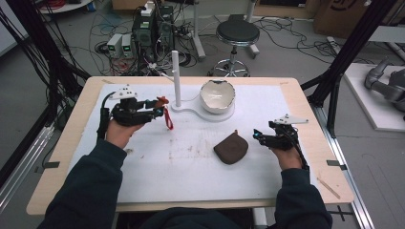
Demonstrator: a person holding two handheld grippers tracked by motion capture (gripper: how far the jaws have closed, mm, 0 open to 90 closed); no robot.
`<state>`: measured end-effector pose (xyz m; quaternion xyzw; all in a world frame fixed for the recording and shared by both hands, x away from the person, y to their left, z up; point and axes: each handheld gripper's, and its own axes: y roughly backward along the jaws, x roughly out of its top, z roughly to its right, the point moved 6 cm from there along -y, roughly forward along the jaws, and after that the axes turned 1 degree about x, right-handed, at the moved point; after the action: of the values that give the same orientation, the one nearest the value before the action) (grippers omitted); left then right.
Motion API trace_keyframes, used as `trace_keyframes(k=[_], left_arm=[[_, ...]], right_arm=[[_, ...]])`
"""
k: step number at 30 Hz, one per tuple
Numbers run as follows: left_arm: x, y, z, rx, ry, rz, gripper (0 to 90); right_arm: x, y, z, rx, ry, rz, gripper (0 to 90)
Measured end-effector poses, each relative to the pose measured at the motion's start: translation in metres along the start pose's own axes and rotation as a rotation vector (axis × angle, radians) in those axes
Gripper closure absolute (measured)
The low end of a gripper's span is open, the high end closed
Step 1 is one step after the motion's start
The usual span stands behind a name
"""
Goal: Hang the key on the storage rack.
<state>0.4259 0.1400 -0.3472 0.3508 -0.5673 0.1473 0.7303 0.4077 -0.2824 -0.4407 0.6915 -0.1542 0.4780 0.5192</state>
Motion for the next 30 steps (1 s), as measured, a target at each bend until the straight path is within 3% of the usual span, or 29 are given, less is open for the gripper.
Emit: trace_keyframes(k=[6, 14, 16, 21, 28, 30], left_arm=[[0.032, 0.000, -0.006, -0.001, -0.020, 0.056, 56.0], [0.067, -0.014, -0.008, -0.020, -0.036, 0.090, 56.0], [0.074, -0.020, -0.009, -0.005, -0.041, 0.088, 56.0], [0.084, -0.031, -0.016, 0.053, -0.029, 0.075, 56.0], [0.091, -0.043, -0.021, 0.069, -0.017, 0.058, 56.0], [0.090, -0.045, -0.025, 0.072, 0.002, 0.060, 56.0]], right_arm=[[0.002, 0.001, 0.000, -0.001, -0.001, 0.007, 25.6], [0.002, 0.001, 0.001, -0.001, 0.004, 0.013, 25.6], [0.003, 0.000, 0.001, 0.001, 0.006, 0.014, 25.6], [0.002, 0.001, 0.000, 0.000, -0.001, 0.011, 25.6], [0.002, 0.001, -0.001, 0.006, 0.004, 0.009, 25.6], [0.002, 0.001, -0.001, 0.007, 0.005, 0.008, 25.6]])
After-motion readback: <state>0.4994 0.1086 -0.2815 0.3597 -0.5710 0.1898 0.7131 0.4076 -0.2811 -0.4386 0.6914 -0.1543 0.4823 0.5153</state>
